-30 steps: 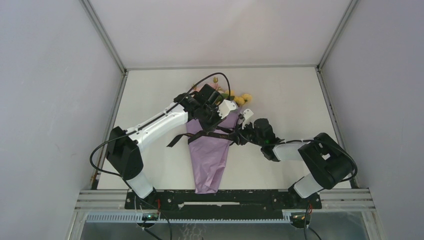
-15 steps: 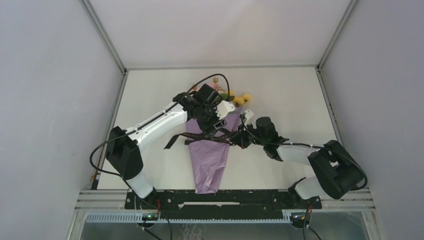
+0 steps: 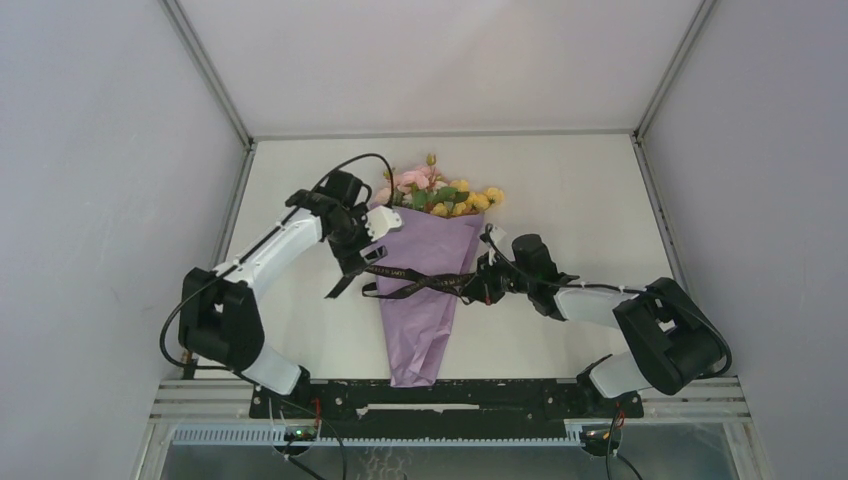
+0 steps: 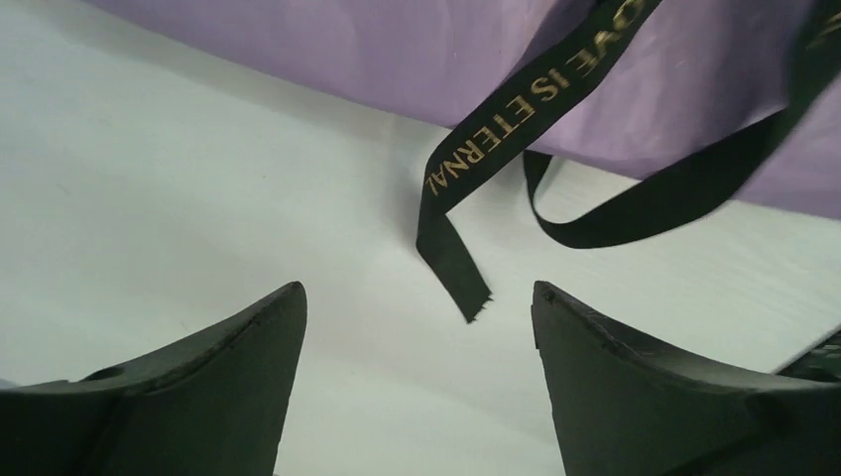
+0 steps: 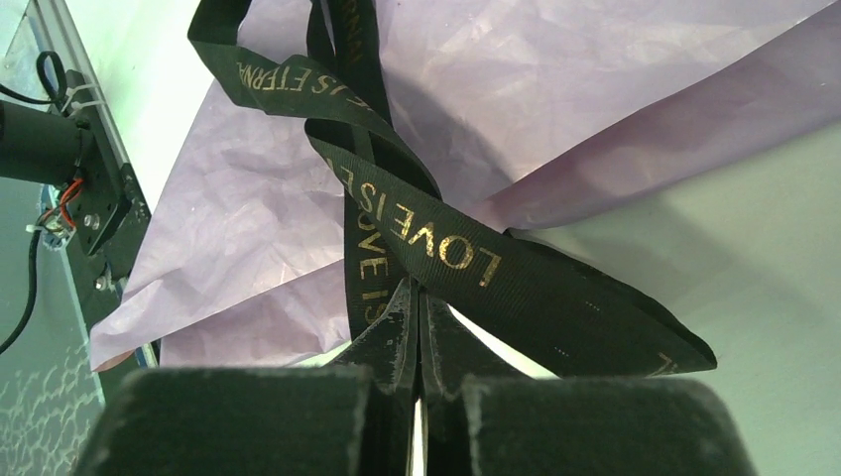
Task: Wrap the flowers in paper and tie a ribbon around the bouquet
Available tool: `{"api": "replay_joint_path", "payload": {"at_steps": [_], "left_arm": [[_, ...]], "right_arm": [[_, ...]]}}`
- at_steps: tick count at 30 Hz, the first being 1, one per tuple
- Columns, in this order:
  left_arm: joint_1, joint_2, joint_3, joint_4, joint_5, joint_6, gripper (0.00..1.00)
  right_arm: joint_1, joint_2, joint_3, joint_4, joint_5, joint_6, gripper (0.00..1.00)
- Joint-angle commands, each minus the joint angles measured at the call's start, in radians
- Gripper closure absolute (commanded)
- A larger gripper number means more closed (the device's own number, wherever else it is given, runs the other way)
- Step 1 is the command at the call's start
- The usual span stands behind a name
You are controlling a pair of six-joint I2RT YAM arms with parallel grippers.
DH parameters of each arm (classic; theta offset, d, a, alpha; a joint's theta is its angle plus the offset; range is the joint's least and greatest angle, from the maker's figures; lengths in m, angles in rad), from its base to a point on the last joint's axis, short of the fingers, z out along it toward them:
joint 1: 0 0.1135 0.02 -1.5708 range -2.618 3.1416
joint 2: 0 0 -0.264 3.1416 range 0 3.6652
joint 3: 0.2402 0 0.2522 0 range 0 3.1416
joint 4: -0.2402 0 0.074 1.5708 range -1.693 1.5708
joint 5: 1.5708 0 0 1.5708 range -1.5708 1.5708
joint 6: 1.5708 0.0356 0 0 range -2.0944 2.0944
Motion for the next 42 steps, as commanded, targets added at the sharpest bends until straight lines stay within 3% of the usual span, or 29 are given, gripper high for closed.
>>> {"api": "replay_joint_path", "payload": {"at_steps": [1,6,12,15,16,18,22,25,28,32,38,42], "left_arm": [[0.006,0.038,-0.12,0.188,-0.06,0.185,0.13],[0.008,0.16,-0.112,0.277,-0.107,0.236,0.27],[0.006,0.251,-0.089,0.287,-0.1,0.261,0.32],[0.006,0.288,-0.071,0.271,-0.116,0.229,0.6],[0.007,0.287,-0.078,0.265,-0.11,0.229,0.76],[0.014,0.264,-0.104,0.265,-0.083,0.226,0.98],[0.077,0.208,-0.115,0.346,-0.131,0.098,1.0],[0.174,0.197,-0.082,0.396,-0.233,-0.069,1.0],[0.26,0.165,-0.11,0.394,-0.176,-0.08,1.0],[0.315,0.101,-0.214,0.429,-0.221,-0.059,1.0],[0.44,0.034,-0.343,0.523,-0.374,-0.029,1.0],[0.534,0.024,-0.394,0.565,-0.43,0.02,1.0]], "right_arm": [[-0.004,-0.001,0.043,0.0,-0.038,0.021,1.0],[-0.004,-0.016,0.044,-0.017,-0.049,0.015,1.0],[-0.01,-0.038,0.043,-0.038,-0.038,0.013,1.0],[-0.013,-0.046,0.044,-0.037,-0.046,0.021,1.0],[-0.015,-0.049,0.045,-0.042,-0.051,0.023,1.0],[-0.019,-0.055,0.063,-0.089,-0.057,0.018,1.0],[-0.038,-0.082,0.119,-0.267,-0.112,-0.006,1.0],[-0.11,-0.097,0.133,-0.336,-0.265,0.049,1.0],[-0.166,-0.12,0.133,-0.398,-0.35,0.084,1.0],[-0.271,-0.175,0.131,-0.547,-0.306,0.061,1.0],[-0.642,-0.274,-0.003,-0.414,-0.36,0.25,1.0],[-0.797,-0.331,-0.064,-0.381,-0.336,0.293,1.0]]}}
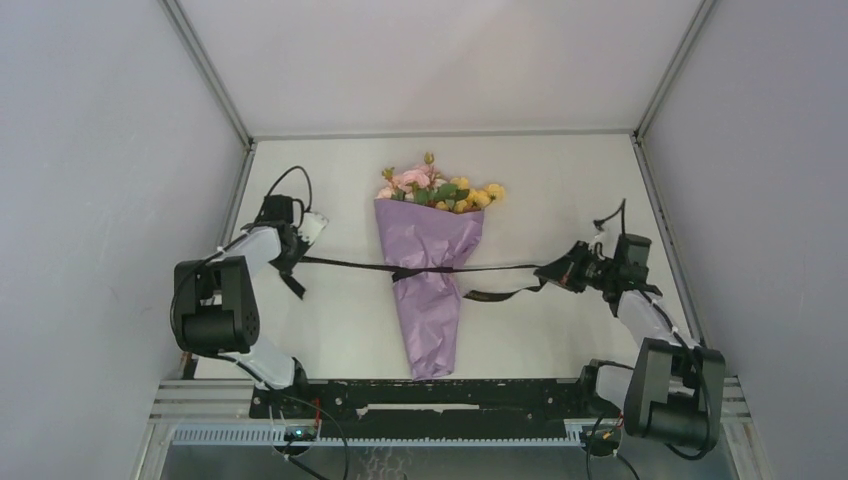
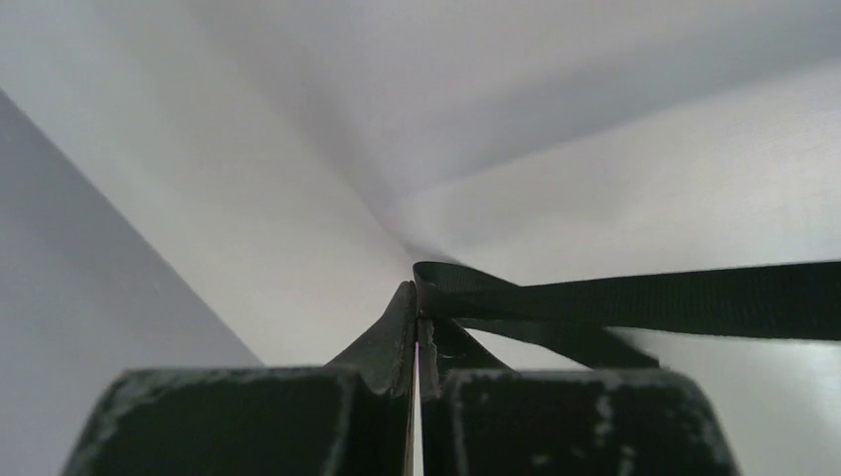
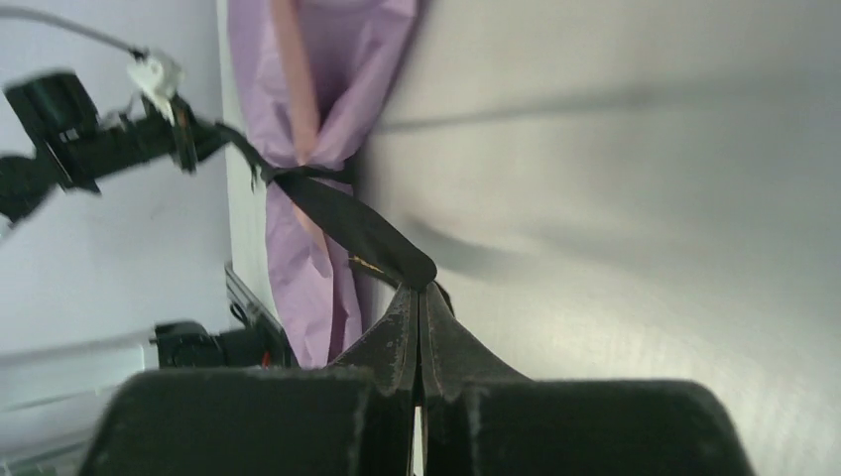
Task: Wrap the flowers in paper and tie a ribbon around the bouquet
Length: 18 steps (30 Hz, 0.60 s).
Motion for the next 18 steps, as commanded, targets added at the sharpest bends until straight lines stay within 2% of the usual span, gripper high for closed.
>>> {"api": "replay_joint_path", "payload": {"at_steps": [1,5,12,18], "left_arm": [[0.106,-0.053,-0.059,0.099,-0.129,0.056,1.0],[0.17,-0.064,-0.106,0.165,-0.193,0.114,1.0],[0.259,-0.067,-0.13,0.204,-0.228,0.157,1.0],[0.324,-0.071,-0.135,0.232,-0.236,0.187,1.0]], "right_arm": [[-0.143,-0.068,-0.064,0.092,-0.008,0.11,1.0],[-0.317,-0.084,-0.171,0.209,-0.047,0.189,1.0],[-0.56,-0.076,-0.266,0.28,-0.051,0.199,1.0],[-0.65,-0.079,-0.277,0.301,-0.044,0.203,1.0]]}}
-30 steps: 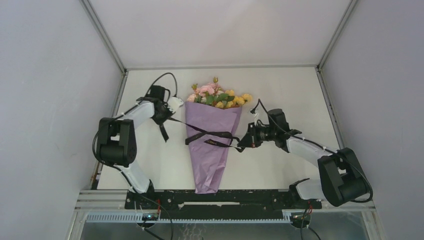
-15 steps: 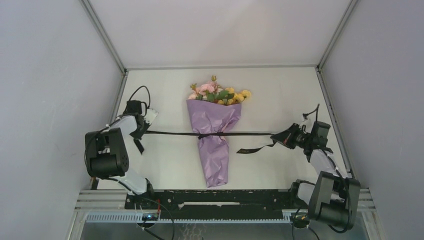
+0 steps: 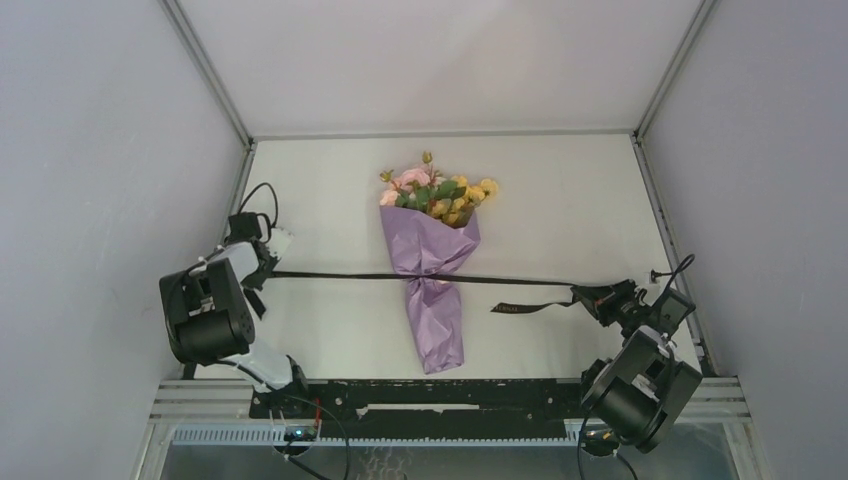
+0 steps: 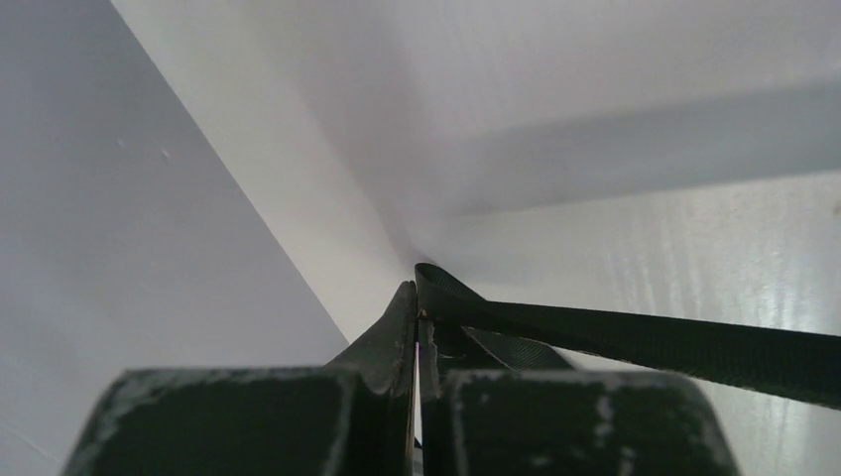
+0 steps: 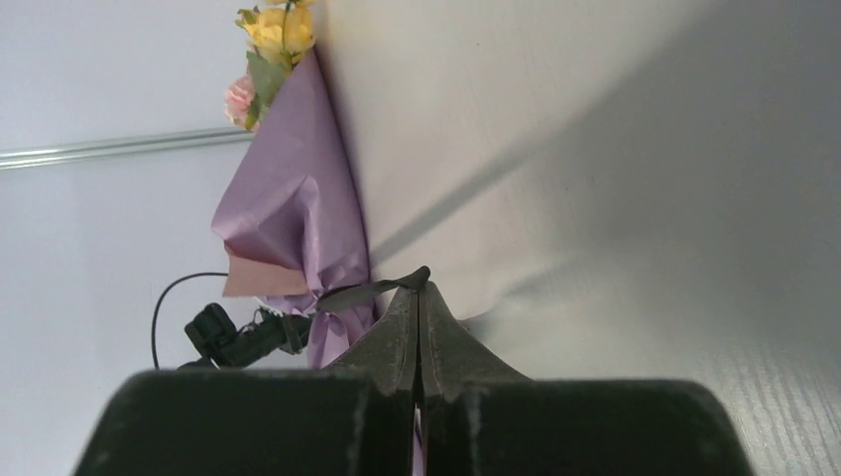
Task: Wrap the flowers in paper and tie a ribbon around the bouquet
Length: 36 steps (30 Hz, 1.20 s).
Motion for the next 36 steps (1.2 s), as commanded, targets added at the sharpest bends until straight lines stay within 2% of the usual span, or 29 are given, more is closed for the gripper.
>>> {"api": "replay_joint_path", "payload": {"at_steps": [1,5,7,8,11,14,15,16,18,20,21,24,27,30,36], "left_arm": [[0.078,-0.044,-0.007,0.095,-0.117,0.062,1.0],[0.103,-0.046,-0.004,0.11,-0.111,0.073,1.0],[0.105,-0.04,0.008,0.103,-0.105,0.064,1.0],[0.097,-0.038,0.019,0.082,-0.092,0.052,1.0],[0.036,-0.088,0.047,-0.042,-0.006,0.009,1.0],[-0.08,-0.191,0.104,-0.261,0.196,-0.007,0.98],[-0.122,-0.222,0.132,-0.336,0.278,-0.005,0.89],[-0.168,-0.271,0.159,-0.399,0.377,-0.005,0.75],[-0.262,-0.339,0.219,-0.515,0.492,-0.005,0.47],[-0.373,-0.384,0.315,-0.598,0.606,-0.024,0.28],[-0.415,-0.375,0.388,-0.651,0.698,-0.049,0.24],[-0.525,-0.346,0.566,-0.684,0.986,-0.166,0.17],[-0.653,-0.341,0.601,-0.647,1.127,-0.198,0.14],[-0.75,-0.308,0.597,-0.583,1.153,-0.238,0.09],[-0.855,-0.247,0.495,-0.319,1.046,-0.354,0.03]], "right_arm": [[-0.058,-0.022,0.023,0.116,0.078,0.009,1.0],[-0.033,-0.058,0.05,0.039,0.094,-0.039,1.0],[0.062,-0.097,0.094,-0.014,0.124,-0.07,1.0],[0.139,-0.135,0.12,-0.038,0.147,-0.076,1.0],[0.471,-0.245,0.238,-0.08,0.244,-0.084,1.0],[0.748,-0.306,0.383,-0.083,0.355,-0.129,1.0],[0.832,-0.304,0.43,-0.085,0.377,-0.15,1.0],[0.909,-0.292,0.483,-0.089,0.389,-0.177,1.0],[1.058,-0.252,0.577,-0.101,0.392,-0.239,1.0],[1.182,-0.2,0.661,-0.102,0.348,-0.296,1.0],[1.225,-0.17,0.703,-0.098,0.315,-0.316,1.0],[1.299,-0.082,0.795,-0.022,0.231,-0.315,1.0],[1.315,-0.024,0.81,0.128,0.16,-0.242,1.0],[1.319,0.012,0.832,0.178,0.146,-0.213,1.0],[1.325,0.029,0.834,0.217,0.131,-0.195,1.0]]}}
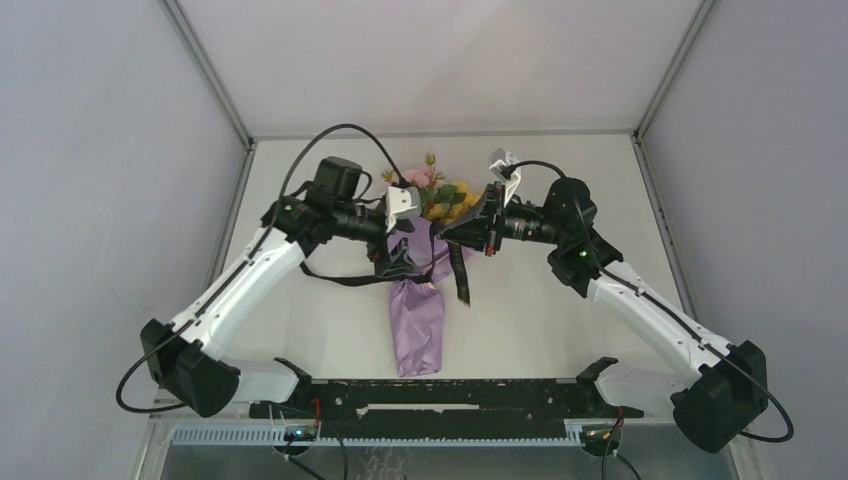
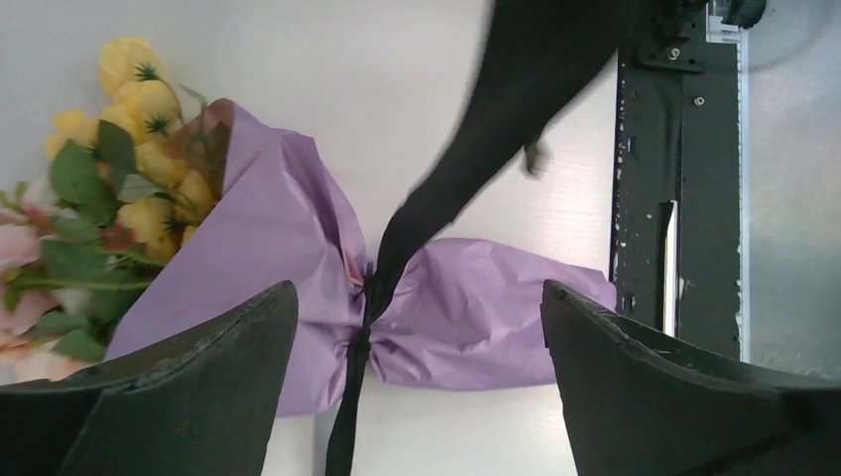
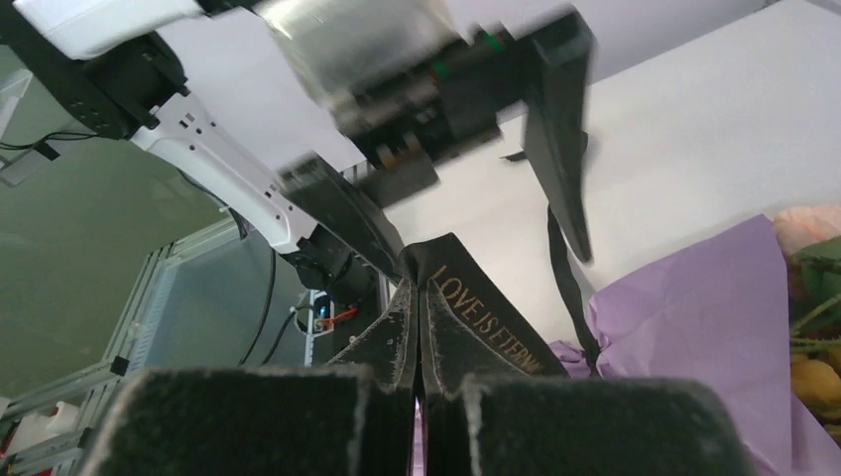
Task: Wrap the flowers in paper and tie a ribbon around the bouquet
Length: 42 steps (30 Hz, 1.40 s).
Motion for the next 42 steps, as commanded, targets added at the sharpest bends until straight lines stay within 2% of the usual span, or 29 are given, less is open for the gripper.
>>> {"api": "replay_joint_path", "payload": {"at_steps": [1,6,8,9,11,13,15,16,19,24,27,33,36,42], "left_arm": [[-0.049,0.052,-0.065,0.232,-0.012,-0.14,0.02],[-0.081,0.106,-0.071,0.362,-0.028,-0.22,0.0],[-0.091,0.124,-0.064,0.371,-0.036,-0.236,0.05],[-0.094,0.13,-0.06,0.371,-0.034,-0.241,0.12],[-0.098,0.138,-0.056,0.367,-0.009,-0.248,0.33],[-0.097,0.135,-0.056,0.363,0.018,-0.253,0.58],[-0.099,0.122,-0.061,0.352,0.018,-0.254,0.91],[-0.099,0.112,-0.065,0.345,0.007,-0.252,0.99],[-0.099,0.087,-0.071,0.319,-0.043,-0.251,1.0],[-0.098,0.082,-0.065,0.325,-0.15,-0.309,1.0],[-0.098,0.1,-0.072,0.339,-0.175,-0.305,1.0],[-0.096,0.14,-0.025,0.334,-0.215,-0.349,1.0],[-0.097,0.123,-0.014,0.334,-0.195,-0.366,1.0],[-0.097,0.091,0.016,0.295,-0.201,-0.393,1.0]], "right_arm": [[0.011,-0.008,0.05,0.105,-0.038,0.026,1.0],[0.011,-0.023,0.049,0.095,-0.051,0.022,1.0],[0.012,-0.035,0.05,0.08,-0.051,0.011,1.0],[0.011,-0.038,0.05,0.071,-0.052,0.005,1.0],[0.011,-0.041,0.05,0.046,-0.055,-0.004,1.0],[0.012,-0.041,0.049,0.018,-0.063,-0.015,1.0],[0.007,-0.048,0.049,-0.03,-0.057,-0.032,0.99],[0.005,-0.055,0.049,-0.066,-0.043,-0.046,0.91],[-0.013,-0.089,0.034,-0.176,0.01,-0.101,0.7],[-0.056,-0.203,-0.135,-0.154,0.131,-0.012,0.62],[0.05,-0.259,-0.264,-0.067,0.255,0.024,0.62],[0.31,-0.21,-0.413,0.13,0.457,-0.09,0.62],[0.343,-0.043,-0.417,0.239,0.483,-0.098,0.65],[0.331,0.305,-0.368,0.463,0.549,-0.106,0.85]]}}
